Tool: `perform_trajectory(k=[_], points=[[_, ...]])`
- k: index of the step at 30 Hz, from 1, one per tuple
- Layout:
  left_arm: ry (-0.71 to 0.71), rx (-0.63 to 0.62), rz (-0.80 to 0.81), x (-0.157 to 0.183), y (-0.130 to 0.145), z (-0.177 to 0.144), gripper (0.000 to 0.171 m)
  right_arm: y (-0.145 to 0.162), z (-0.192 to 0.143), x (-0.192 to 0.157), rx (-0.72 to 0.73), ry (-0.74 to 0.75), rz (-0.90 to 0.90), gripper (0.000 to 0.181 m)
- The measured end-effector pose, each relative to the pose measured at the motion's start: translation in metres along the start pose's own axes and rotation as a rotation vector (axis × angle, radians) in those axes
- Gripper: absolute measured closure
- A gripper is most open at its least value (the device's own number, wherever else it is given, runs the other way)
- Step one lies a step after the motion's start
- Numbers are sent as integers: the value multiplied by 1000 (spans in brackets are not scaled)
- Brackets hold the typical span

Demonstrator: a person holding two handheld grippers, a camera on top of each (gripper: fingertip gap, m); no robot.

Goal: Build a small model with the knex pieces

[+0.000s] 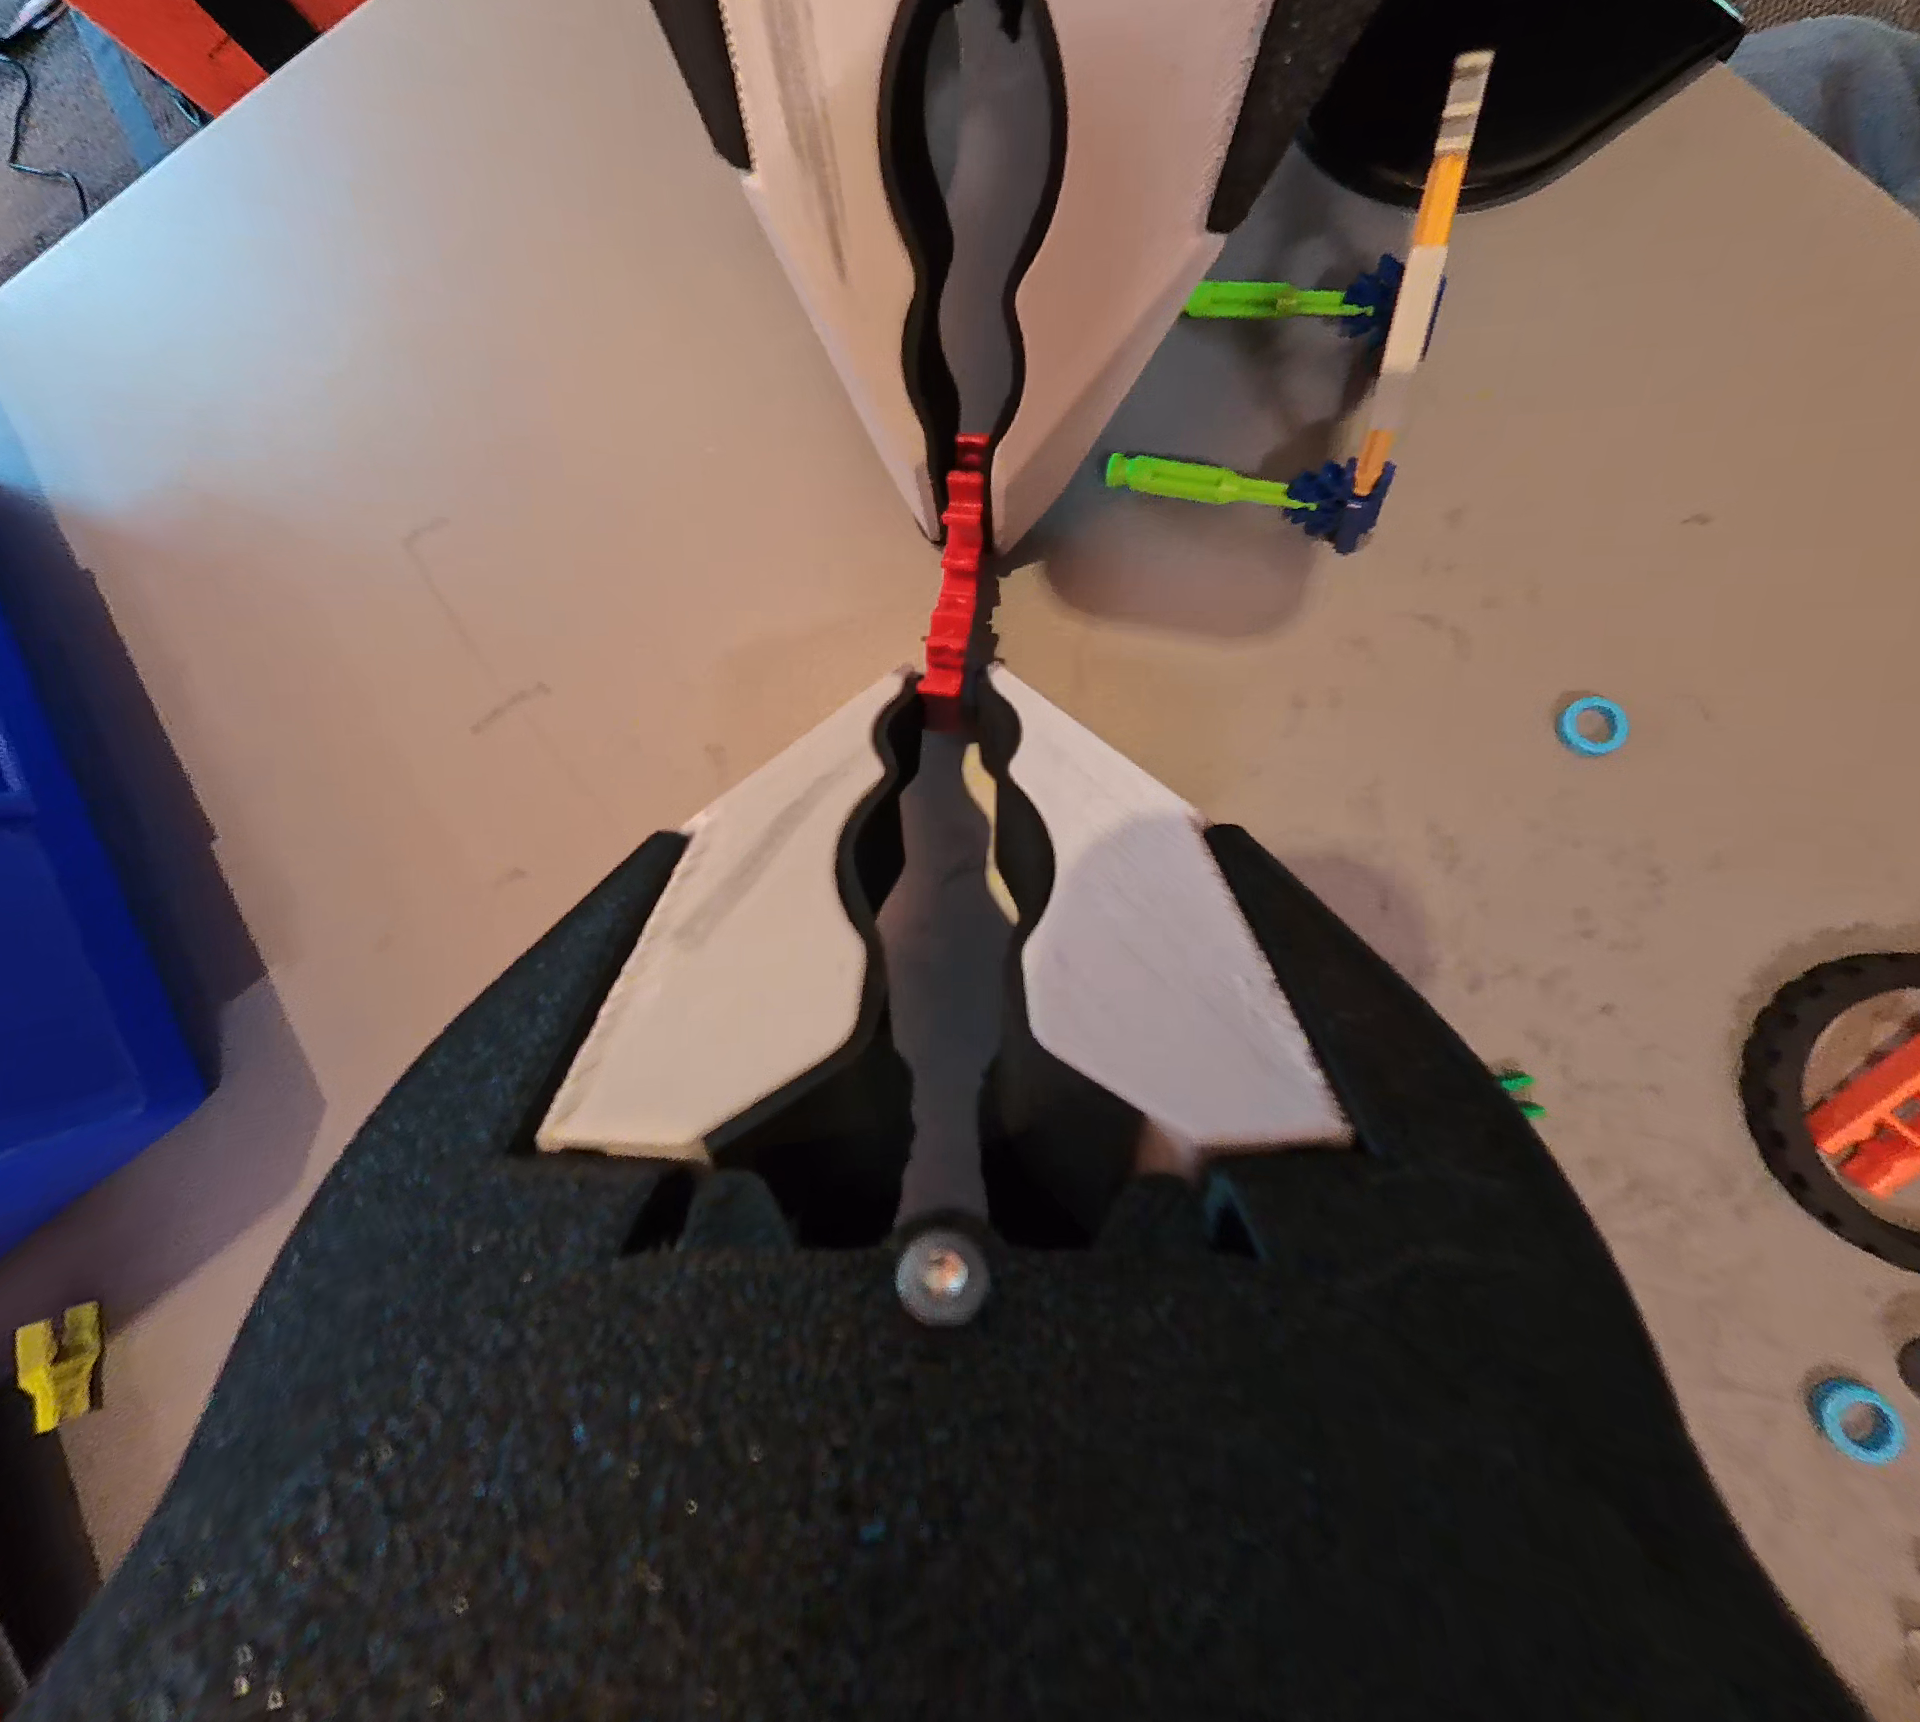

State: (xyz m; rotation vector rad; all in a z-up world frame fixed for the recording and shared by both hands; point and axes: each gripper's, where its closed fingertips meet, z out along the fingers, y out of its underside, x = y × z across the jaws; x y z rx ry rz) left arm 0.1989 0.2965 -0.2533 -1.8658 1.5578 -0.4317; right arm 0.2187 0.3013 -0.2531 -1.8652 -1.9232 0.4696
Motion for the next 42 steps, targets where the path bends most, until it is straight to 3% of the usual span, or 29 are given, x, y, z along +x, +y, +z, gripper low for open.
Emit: perform_trajectory(k=[8,16,22,27,34,36,42], points=[[32,7,-27,2,2,-2,166,1,0,1,-13,7,-6,174],[45,15,-69,2,2,-2,164,3,-11,5,-32,60,41,162],[46,15,-79,1,2,-4,157,3,-46,-4,49,117,113,162],[43,12,-86,0,2,-12,148,10,-79,-30,184,75,167,159],[24,15,7,15,-18,-37,144,26,-51,-63,161,37,138,154],[35,10,30,24,-24,-38,144,27,-42,-65,158,48,123,173],[58,14,130,62,-35,-19,146,20,-38,-68,190,80,44,178]])
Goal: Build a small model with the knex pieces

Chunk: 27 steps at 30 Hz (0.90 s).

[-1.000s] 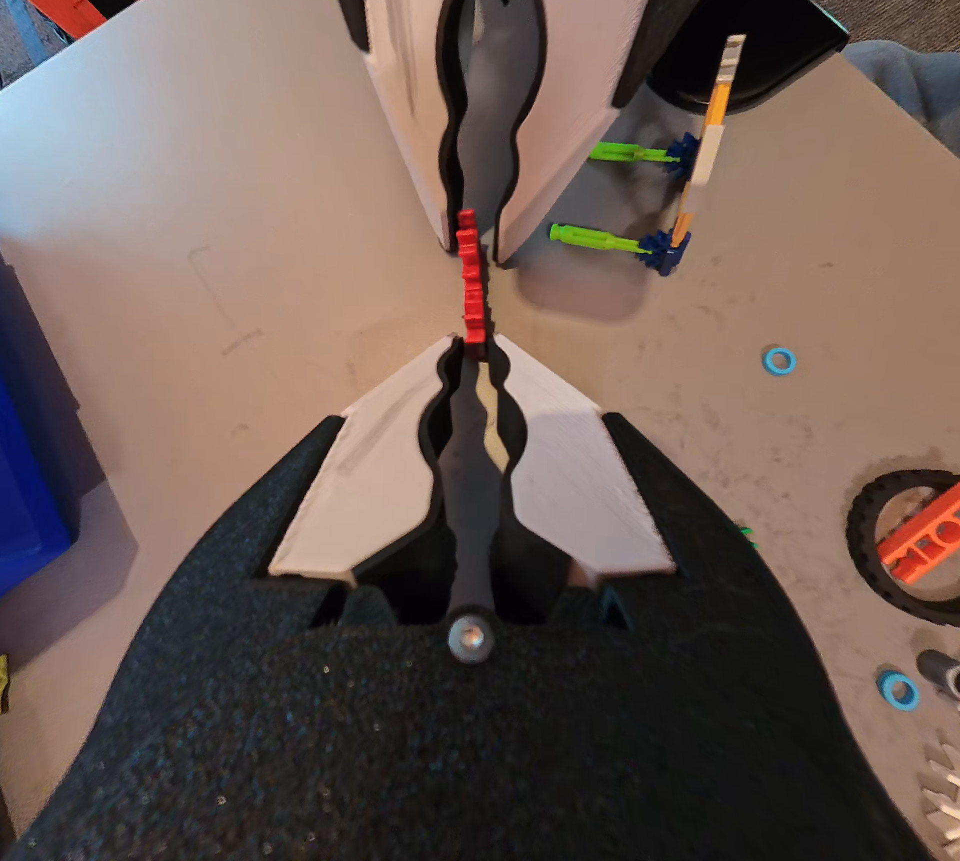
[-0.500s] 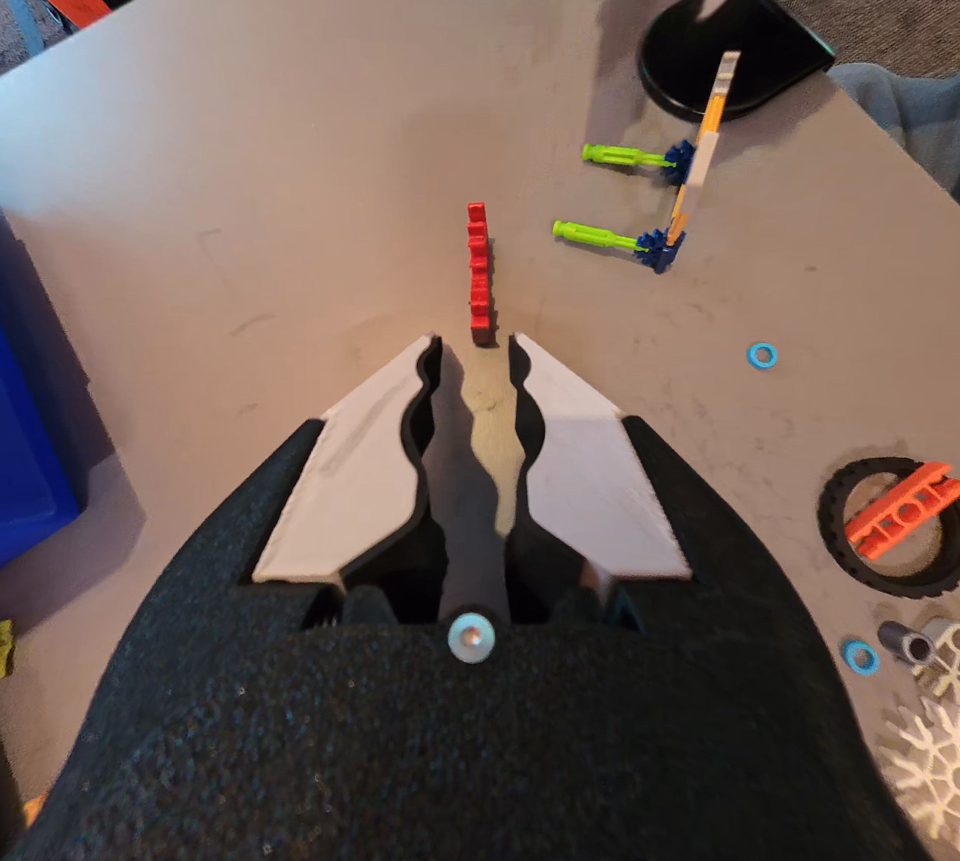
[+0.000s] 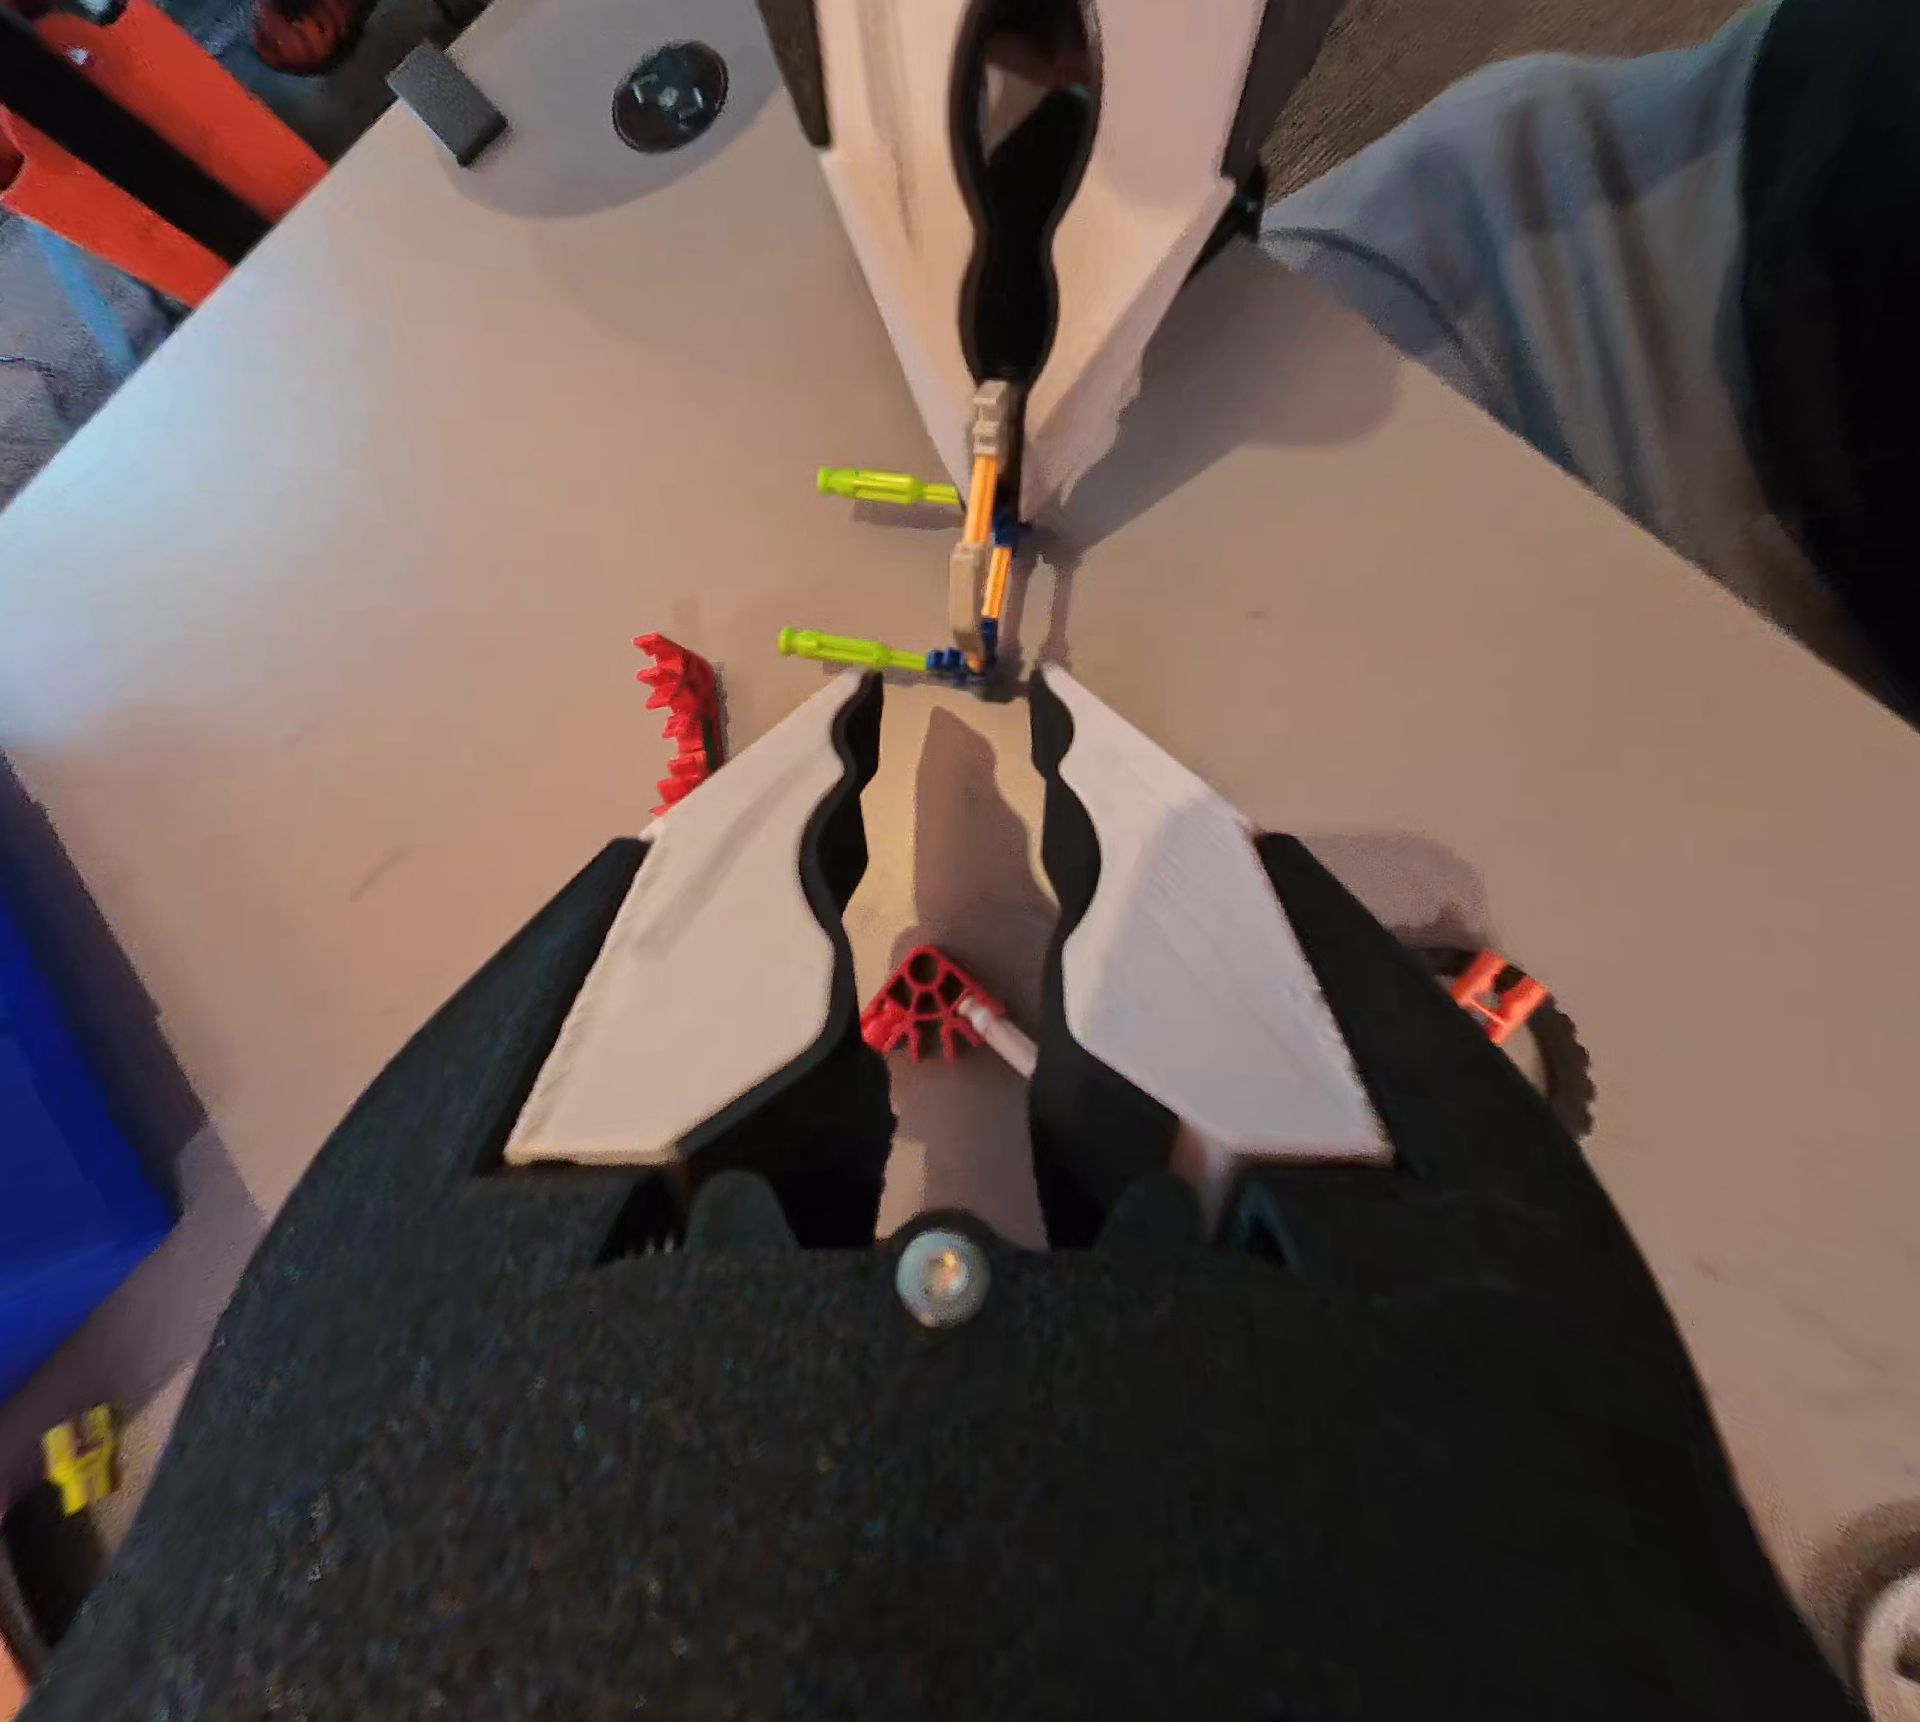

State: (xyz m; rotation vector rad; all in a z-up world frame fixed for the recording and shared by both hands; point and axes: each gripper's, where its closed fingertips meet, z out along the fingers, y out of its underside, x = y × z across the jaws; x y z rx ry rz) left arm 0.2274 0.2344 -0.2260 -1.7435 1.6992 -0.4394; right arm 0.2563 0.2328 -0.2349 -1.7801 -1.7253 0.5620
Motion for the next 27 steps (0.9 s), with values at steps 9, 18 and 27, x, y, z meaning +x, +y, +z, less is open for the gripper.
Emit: perform_trajectory(k=[9,18,27], points=[[-139,86,15,-7,-11,-6,170,-22,0,9,43,-16,-125,178],[-220,105,-32,-22,1,-12,170,-34,11,27,31,-68,-163,178],[-194,122,-75,-25,5,-6,170,-31,16,31,19,-124,-149,178]])
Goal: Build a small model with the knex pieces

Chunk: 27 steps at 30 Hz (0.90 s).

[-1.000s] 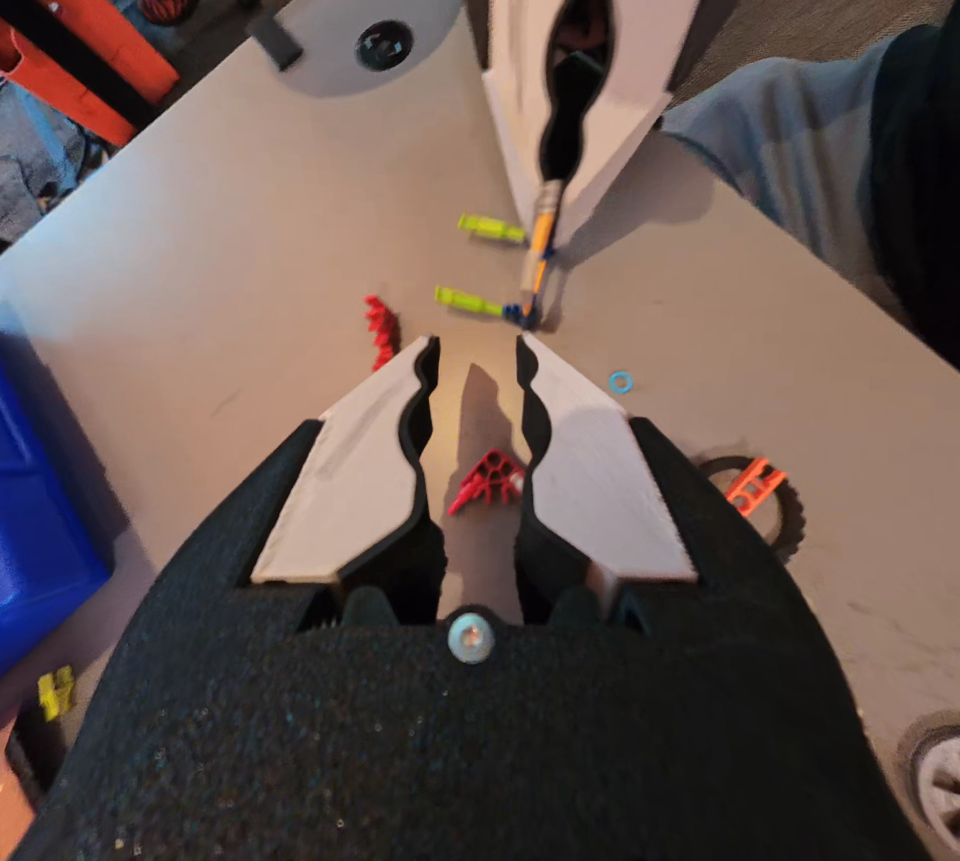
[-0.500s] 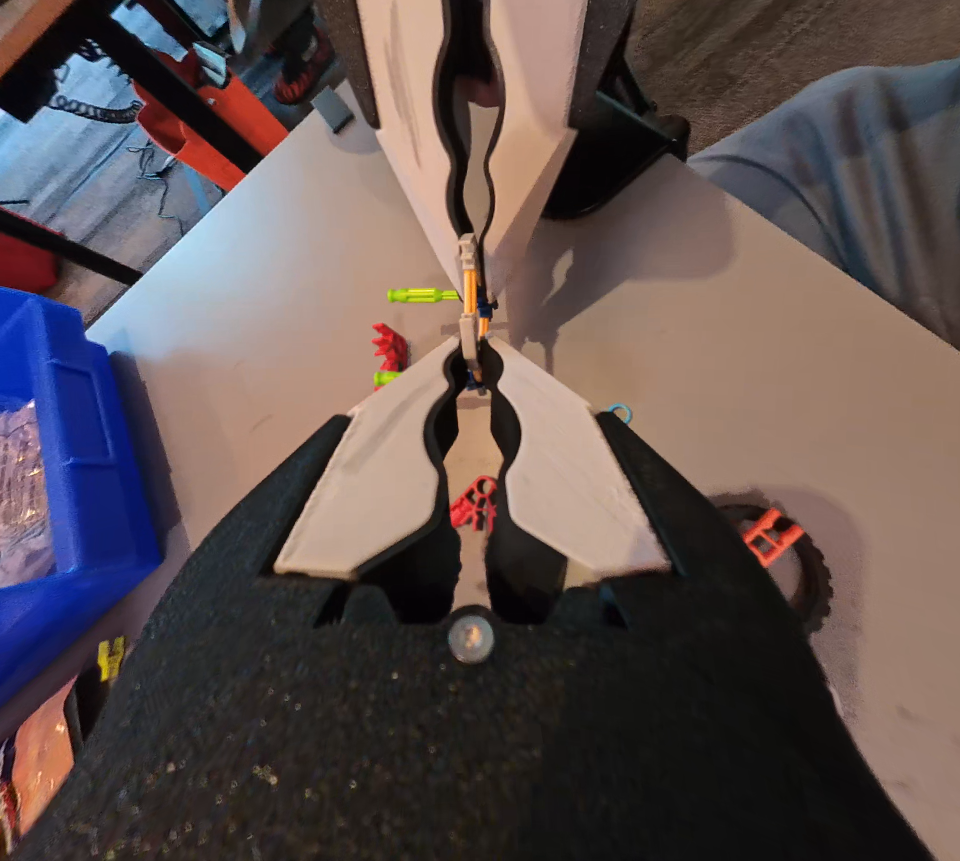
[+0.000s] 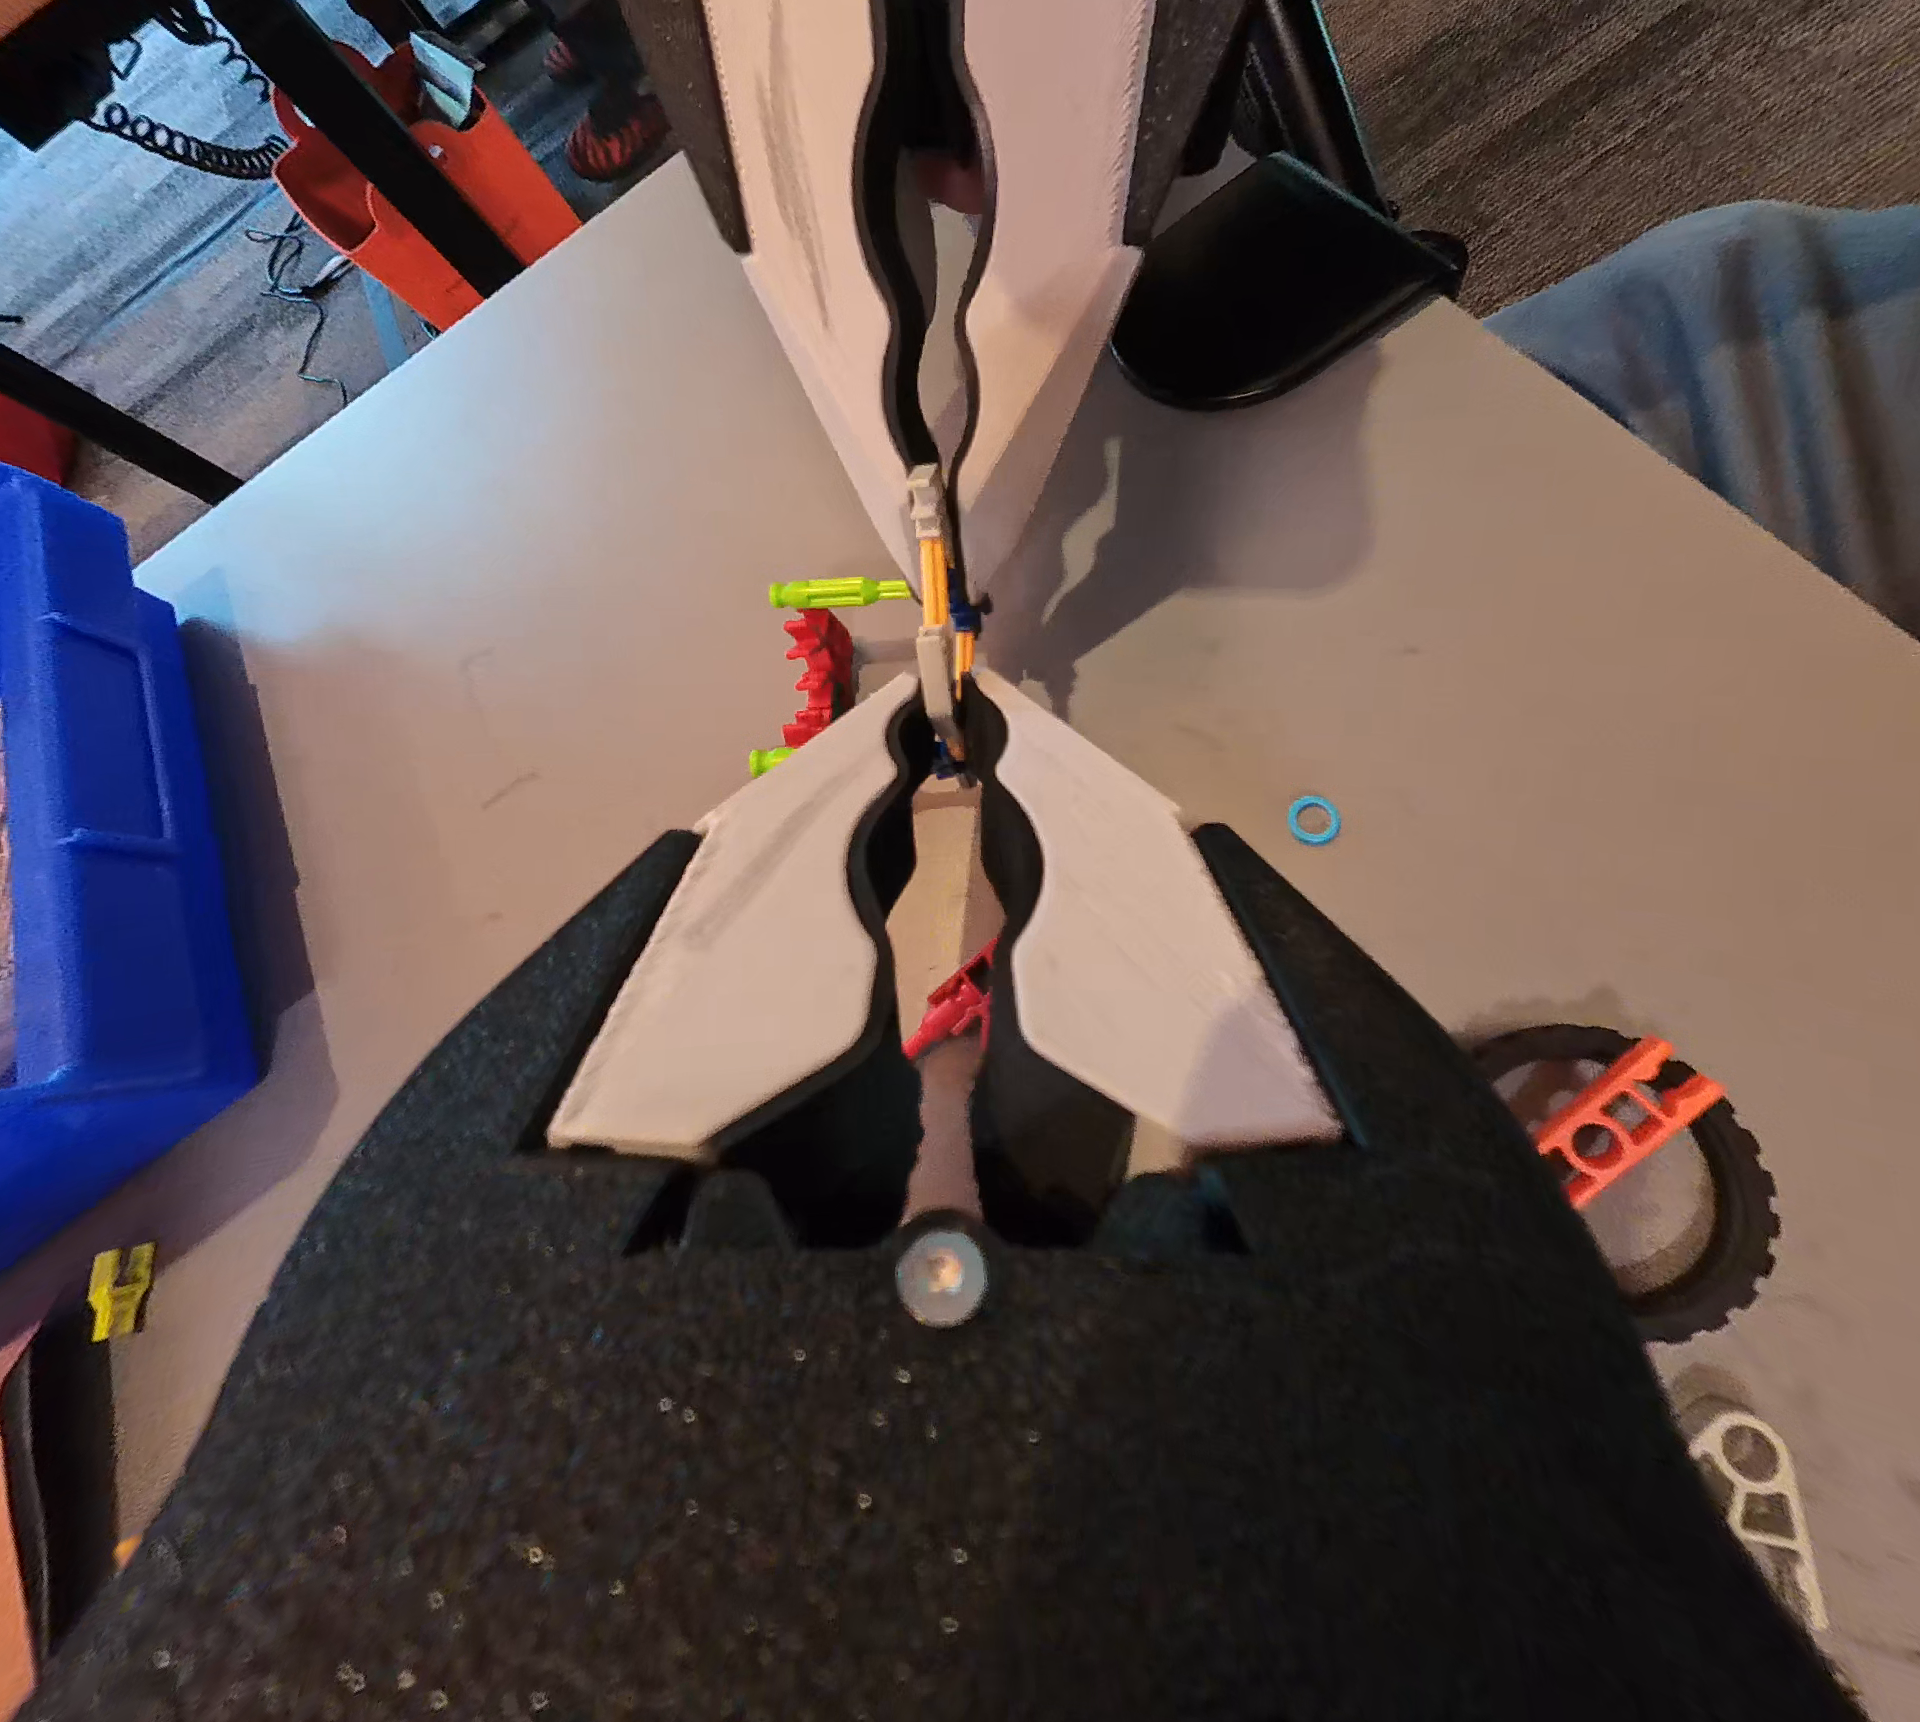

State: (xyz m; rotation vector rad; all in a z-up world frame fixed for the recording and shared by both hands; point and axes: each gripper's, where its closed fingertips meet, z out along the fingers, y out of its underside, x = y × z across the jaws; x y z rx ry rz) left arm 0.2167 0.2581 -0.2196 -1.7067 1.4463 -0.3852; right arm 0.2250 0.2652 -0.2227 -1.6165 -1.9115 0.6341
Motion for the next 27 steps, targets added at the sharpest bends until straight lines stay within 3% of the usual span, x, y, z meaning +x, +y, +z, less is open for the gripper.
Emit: perform_trajectory(k=[12,17,22,27], points=[[51,18,-38,-1,2,-2,164,0,1,2,21,-33,44,178],[175,48,-106,2,3,-19,155,-1,-1,2,32,-41,47,179],[118,154,-283,-41,-2,-36,157,-1,-1,1,33,-42,38,178],[88,70,-253,-46,9,-17,158,-2,0,1,33,-51,27,178]])
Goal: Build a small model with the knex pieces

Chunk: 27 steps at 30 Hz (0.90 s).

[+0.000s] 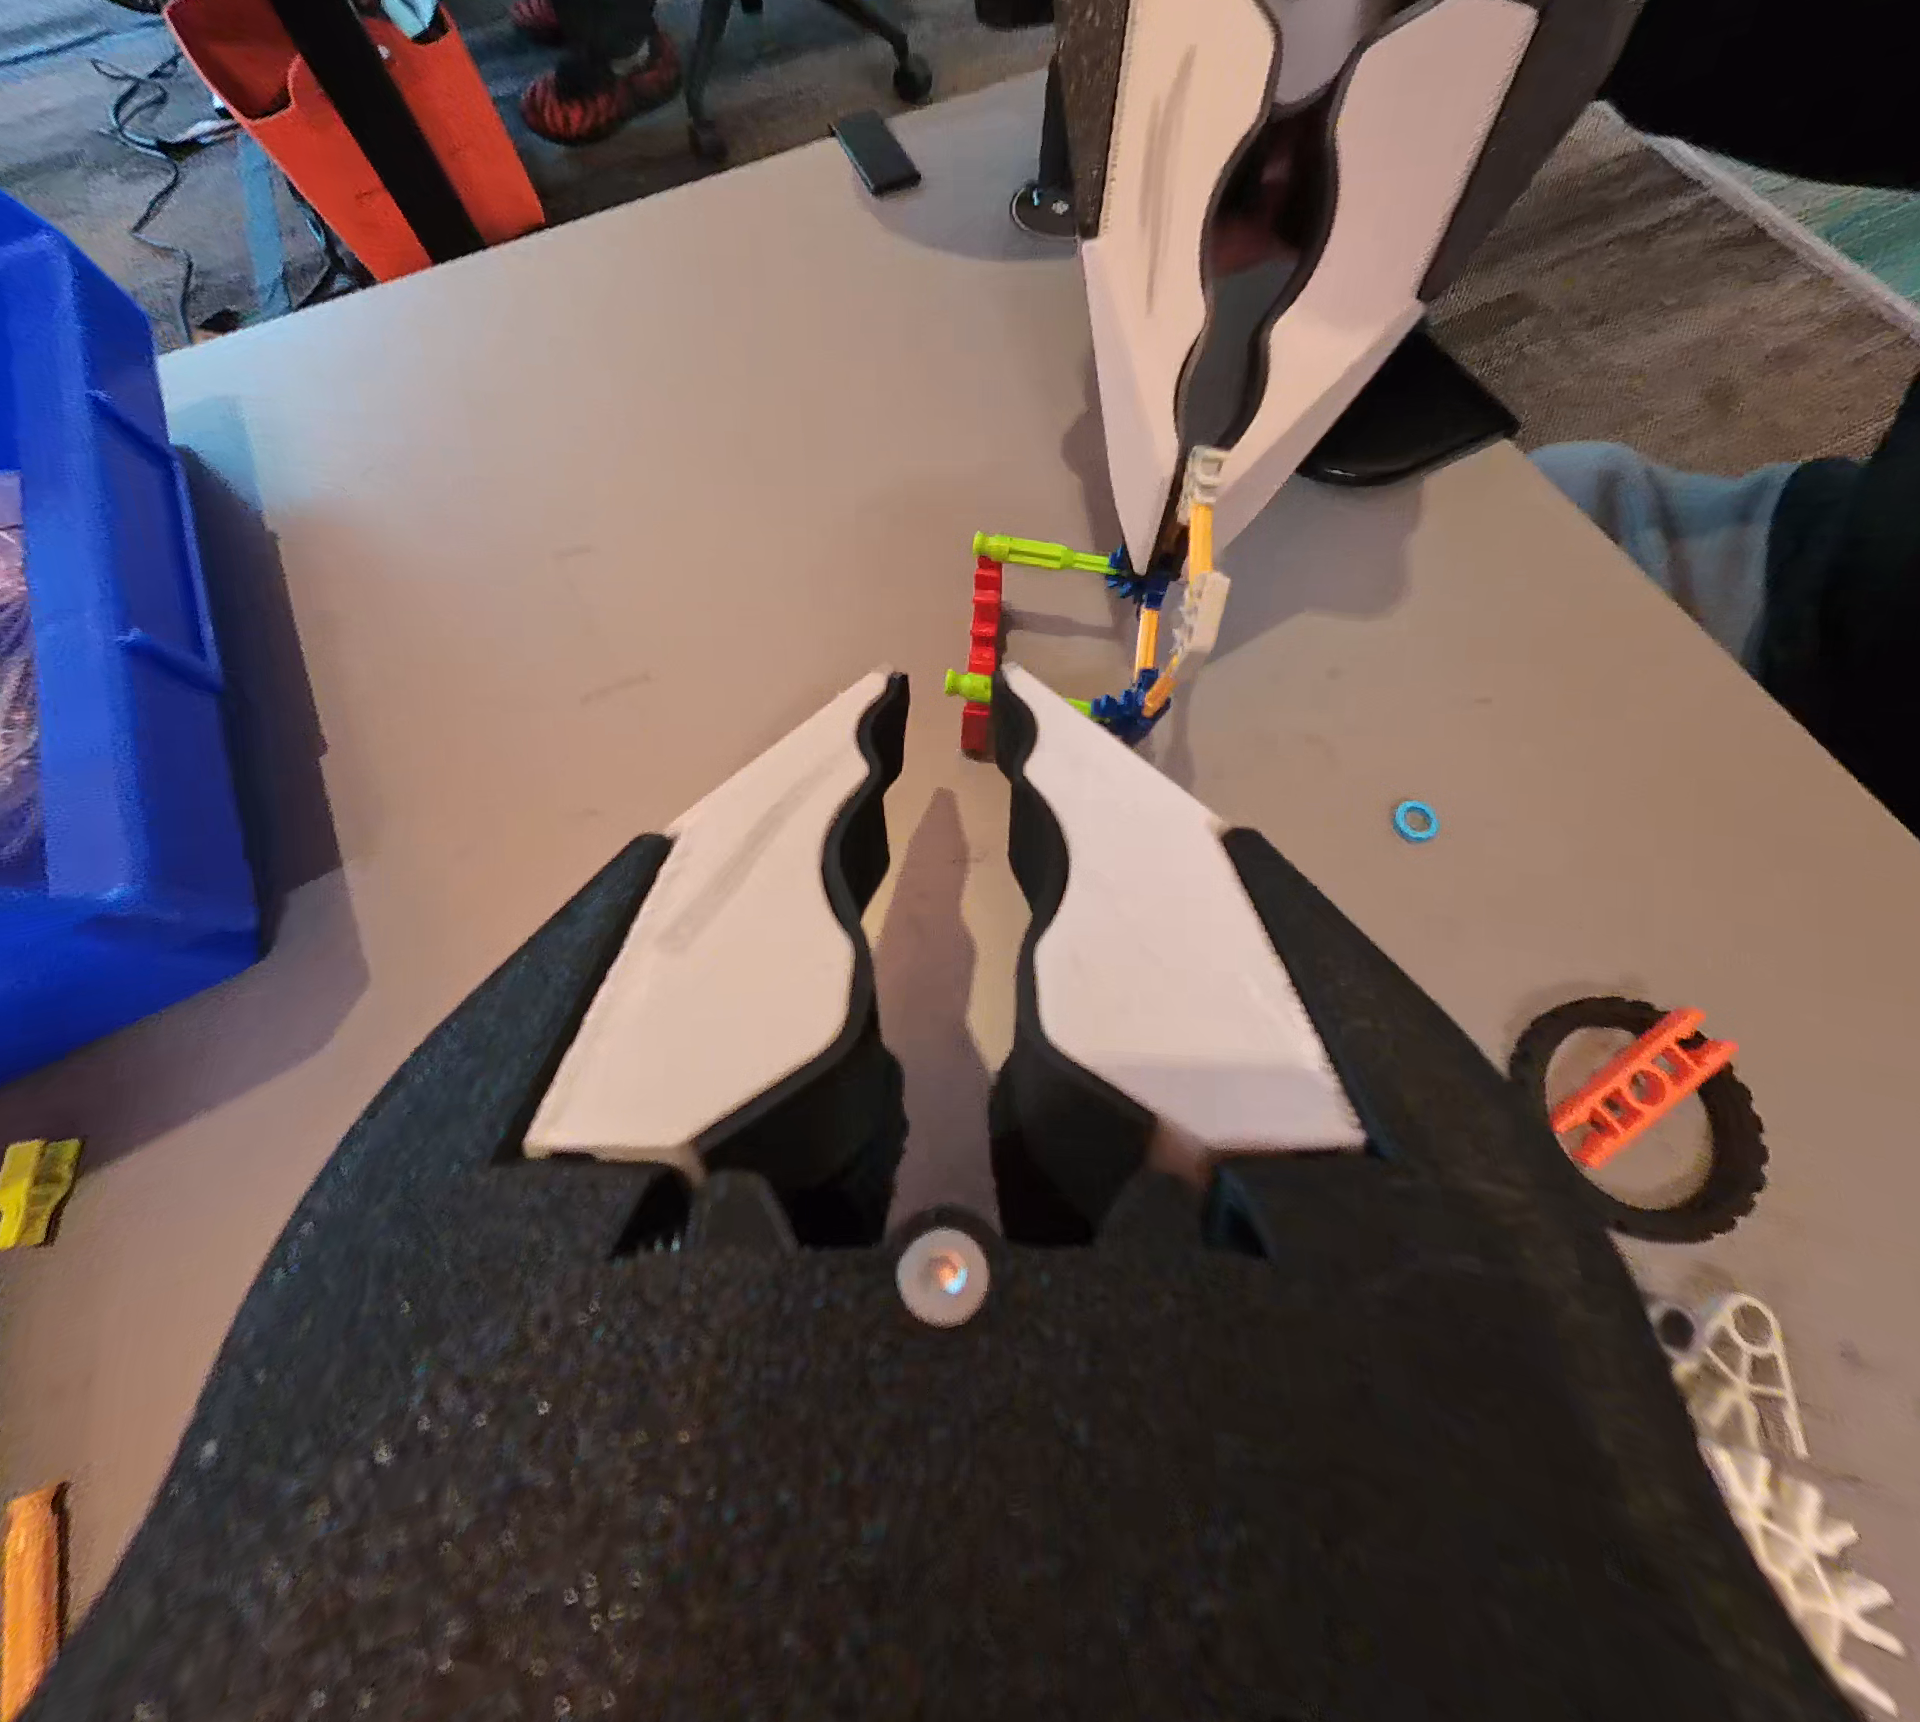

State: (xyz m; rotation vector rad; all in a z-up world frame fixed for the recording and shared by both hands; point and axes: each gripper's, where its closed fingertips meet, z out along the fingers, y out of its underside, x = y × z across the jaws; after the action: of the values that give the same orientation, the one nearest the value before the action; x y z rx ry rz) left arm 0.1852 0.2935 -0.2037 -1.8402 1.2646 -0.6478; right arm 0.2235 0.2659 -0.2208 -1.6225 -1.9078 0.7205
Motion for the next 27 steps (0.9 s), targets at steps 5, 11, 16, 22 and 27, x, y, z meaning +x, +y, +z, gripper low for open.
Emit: perform_trajectory(k=[5,11,16,22,27], points=[[-11,-52,9,-3,4,13,161,1,1,2,-5,-6,4,179],[2,-50,-3,-2,7,17,163,1,0,-1,-5,-23,-4,178],[10,-64,7,0,9,20,165,2,0,-2,-9,-31,-7,178],[19,-70,7,2,11,23,169,2,0,-1,-12,-45,-1,178],[14,-72,14,2,11,23,171,1,1,-2,-8,-56,4,178]])
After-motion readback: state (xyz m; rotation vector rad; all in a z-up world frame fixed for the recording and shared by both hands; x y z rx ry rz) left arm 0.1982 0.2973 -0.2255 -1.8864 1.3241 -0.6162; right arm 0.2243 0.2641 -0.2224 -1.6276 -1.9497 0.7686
